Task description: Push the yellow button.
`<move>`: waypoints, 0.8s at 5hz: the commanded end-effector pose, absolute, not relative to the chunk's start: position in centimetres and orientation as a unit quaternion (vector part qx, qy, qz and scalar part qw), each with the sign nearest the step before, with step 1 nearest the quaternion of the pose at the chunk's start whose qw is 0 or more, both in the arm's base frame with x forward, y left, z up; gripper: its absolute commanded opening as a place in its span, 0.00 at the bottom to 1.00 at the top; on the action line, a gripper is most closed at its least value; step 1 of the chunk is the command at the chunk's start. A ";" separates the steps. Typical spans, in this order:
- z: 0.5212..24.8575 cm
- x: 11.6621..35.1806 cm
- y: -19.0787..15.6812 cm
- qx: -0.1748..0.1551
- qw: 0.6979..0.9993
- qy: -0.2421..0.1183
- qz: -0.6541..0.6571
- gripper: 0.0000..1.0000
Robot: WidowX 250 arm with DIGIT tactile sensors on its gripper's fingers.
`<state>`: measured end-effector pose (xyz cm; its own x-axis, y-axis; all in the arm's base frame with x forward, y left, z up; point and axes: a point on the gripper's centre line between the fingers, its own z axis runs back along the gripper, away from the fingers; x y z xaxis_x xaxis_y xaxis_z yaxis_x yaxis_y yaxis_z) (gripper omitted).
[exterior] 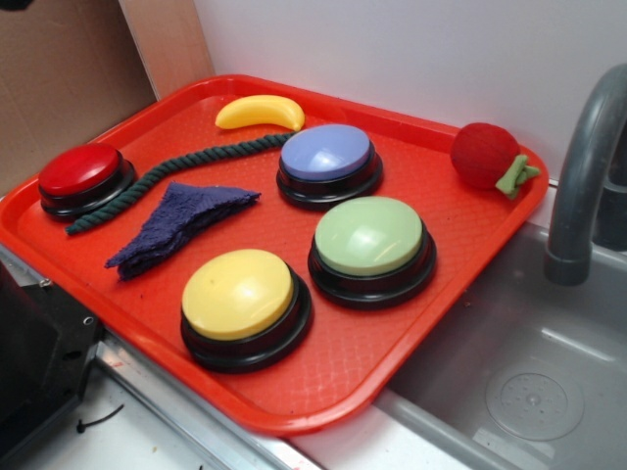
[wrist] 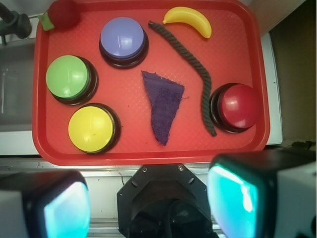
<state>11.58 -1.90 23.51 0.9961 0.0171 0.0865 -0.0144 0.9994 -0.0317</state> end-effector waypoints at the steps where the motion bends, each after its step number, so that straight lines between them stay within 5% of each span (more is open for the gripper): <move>1: 23.5 11.6 -1.9 -0.016 0.999 -0.043 0.008 1.00; 4: 13.9 14.9 -8.0 0.008 0.986 -0.027 -0.163 1.00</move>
<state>14.85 -7.79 13.36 0.9468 -0.3207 0.0288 0.3199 0.9470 0.0276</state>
